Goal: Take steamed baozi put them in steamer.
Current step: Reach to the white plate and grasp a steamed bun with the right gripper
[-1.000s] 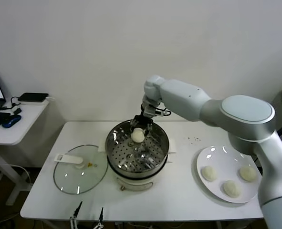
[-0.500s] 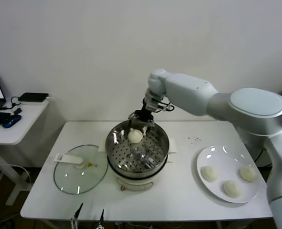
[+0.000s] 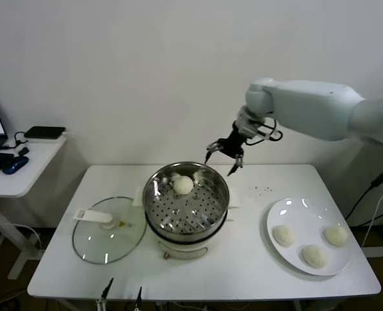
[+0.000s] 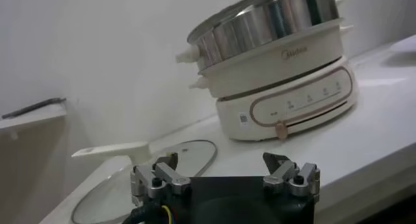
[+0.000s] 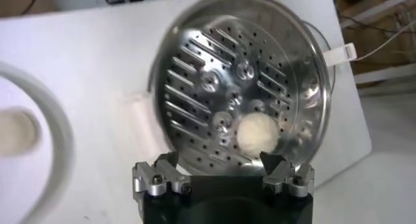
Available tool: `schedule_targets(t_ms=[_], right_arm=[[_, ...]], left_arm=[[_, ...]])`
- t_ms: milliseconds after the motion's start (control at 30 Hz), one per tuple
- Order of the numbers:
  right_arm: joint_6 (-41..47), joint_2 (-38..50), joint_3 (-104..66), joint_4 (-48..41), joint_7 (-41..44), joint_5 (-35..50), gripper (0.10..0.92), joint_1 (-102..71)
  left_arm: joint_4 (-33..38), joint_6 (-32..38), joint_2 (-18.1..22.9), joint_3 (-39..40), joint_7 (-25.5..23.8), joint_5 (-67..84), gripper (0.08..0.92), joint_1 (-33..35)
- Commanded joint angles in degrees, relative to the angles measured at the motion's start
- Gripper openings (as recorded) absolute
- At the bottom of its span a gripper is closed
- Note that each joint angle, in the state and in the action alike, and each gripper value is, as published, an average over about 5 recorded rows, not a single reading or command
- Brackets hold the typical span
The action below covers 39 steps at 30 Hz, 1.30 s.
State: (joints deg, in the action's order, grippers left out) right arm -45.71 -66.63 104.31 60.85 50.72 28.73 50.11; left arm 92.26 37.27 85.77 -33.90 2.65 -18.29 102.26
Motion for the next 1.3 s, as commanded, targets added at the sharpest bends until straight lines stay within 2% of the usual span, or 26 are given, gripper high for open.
schedule_targets(t_ms=[33,200,667,1300], right_arm=[[52.7,11.9,13.8,20.1,-0.6,9.8,0.823,10.1],[59.3,16.9,14.3,23.6,-1.1,8.0,0.823,7.9],[63.4,30.1,8.7,24.9,-2.8,3.1,0.823,-4.1],[63.5,29.0,-11.4,14.9,-5.2,-4.1,0.823,-25.5]], left_arm=[[-0.3,0.1,0.0,-0.1,0.0,-0.1,0.823,-0.1],[-0.8,0.2,0.0,-0.2,0.0,0.0,0.823,-0.5],[-1.8,0.1,-0.1,-0.3,0.0,-1.0,0.823,-0.5],[-2.0,0.2,0.0,-1.1,0.0,-1.6,0.823,0.0]])
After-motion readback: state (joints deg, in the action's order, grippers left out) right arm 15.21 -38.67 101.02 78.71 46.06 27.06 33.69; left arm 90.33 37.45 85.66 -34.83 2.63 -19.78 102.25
